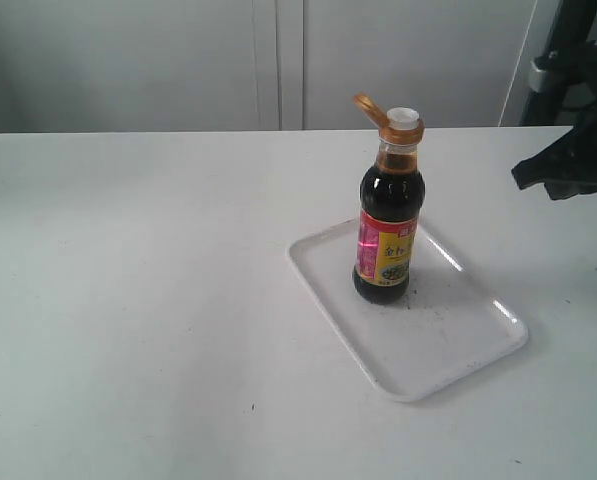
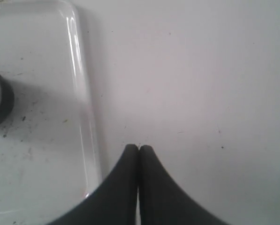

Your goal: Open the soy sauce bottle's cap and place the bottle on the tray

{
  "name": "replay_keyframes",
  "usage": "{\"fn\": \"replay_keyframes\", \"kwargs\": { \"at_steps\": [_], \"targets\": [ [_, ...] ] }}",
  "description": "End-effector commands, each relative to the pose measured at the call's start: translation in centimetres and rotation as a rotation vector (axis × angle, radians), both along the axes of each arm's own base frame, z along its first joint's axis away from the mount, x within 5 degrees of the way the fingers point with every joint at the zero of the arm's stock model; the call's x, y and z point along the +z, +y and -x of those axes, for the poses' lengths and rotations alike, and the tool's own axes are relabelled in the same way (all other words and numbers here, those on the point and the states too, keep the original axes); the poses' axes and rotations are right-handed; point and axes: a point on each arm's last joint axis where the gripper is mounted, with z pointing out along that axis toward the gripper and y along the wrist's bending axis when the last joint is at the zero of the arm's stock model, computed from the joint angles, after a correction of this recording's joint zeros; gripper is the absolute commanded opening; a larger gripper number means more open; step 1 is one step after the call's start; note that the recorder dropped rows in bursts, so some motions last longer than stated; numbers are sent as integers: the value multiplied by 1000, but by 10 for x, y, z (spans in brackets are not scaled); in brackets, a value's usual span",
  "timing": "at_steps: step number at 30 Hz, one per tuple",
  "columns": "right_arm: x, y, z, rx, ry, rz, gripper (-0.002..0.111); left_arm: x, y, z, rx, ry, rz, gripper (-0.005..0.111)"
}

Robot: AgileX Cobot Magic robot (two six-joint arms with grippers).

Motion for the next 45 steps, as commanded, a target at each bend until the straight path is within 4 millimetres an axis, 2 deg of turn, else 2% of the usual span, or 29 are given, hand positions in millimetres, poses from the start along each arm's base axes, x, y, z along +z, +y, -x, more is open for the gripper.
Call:
{"fn": "replay_keyframes", "kwargs": {
  "at_steps": [1,10,16,19,23,28,31,40,45],
  "targets": [
    [29,0,22,9,-21,4,0,5,2,13,4,-19,4,0],
    [68,-2,63,-34,-35,5,0,-14,3,32,18,-121,34,0],
    [89,2,96,-45,-188,-43,0,-15,5,56,27,-279,68,0],
    [87,5,118,-42,-276,-70,0,-22,7,75,43,-380,95,0],
    [80,4,146,-54,-419,-60,0,-27,10,95,62,-433,117,0],
    [77,4,172,-77,-556,-83,0,-31,12,118,61,-466,122,0],
    [79,4,192,-68,-625,-72,0,-45,14,132,66,-468,127,0],
    [78,5,235,-22,-748,-25,0,-64,15,157,81,-559,185,0],
    [82,7,260,-28,-852,-71,0,-70,15,170,80,-626,225,0]
  ]
}}
